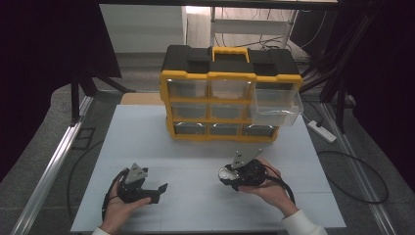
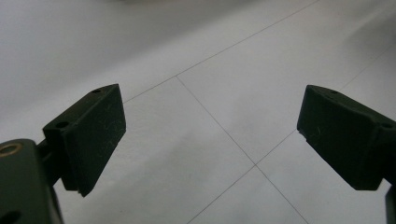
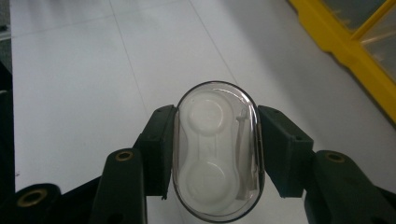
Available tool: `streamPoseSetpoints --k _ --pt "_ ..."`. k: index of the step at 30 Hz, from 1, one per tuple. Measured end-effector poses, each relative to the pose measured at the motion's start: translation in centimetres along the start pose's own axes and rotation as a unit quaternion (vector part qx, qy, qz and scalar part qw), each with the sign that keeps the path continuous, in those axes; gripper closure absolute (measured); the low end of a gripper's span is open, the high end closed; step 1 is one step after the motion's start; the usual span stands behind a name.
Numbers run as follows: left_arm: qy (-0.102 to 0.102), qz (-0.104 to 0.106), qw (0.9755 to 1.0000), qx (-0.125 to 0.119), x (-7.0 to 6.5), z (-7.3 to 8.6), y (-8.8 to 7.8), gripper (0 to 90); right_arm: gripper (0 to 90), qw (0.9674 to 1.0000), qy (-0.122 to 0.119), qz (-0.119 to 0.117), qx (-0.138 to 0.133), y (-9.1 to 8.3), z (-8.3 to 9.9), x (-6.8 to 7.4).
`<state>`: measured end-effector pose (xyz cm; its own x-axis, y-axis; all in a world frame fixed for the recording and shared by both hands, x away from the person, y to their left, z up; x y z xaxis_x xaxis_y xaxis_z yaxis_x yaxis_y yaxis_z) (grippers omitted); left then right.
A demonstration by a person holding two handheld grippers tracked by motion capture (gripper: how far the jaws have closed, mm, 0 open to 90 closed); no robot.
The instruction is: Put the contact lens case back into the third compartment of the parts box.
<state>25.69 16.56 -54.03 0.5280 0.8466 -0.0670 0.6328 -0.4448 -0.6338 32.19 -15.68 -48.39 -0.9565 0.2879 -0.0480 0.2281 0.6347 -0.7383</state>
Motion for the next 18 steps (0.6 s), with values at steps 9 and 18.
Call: streamPoseSetpoints --k 9,18 --pt "-0.001 0.001 1.0 -0.002 0.0 0.0 0.0 8.5 49.5 0.9995 0.006 0.013 -0.027 -1.2 -0.5 -0.2" --pt "-0.001 0.001 1.0 -0.002 0.0 0.0 0.0 8.5 49.5 0.9984 0.007 0.029 -0.048 -2.3 -1.0 -0.2"
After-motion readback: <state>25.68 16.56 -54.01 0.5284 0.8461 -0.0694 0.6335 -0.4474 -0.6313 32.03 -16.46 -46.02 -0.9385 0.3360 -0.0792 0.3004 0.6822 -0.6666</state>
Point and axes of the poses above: each handheld gripper's, and its own axes: y roughly forward along the jaws, z roughly out of its underside, x roughly to its left, the point moved 3 cm from there along y, roughly forward along the jaws, and after that the axes turned 2 degrees about -z, right-handed, at the moved point
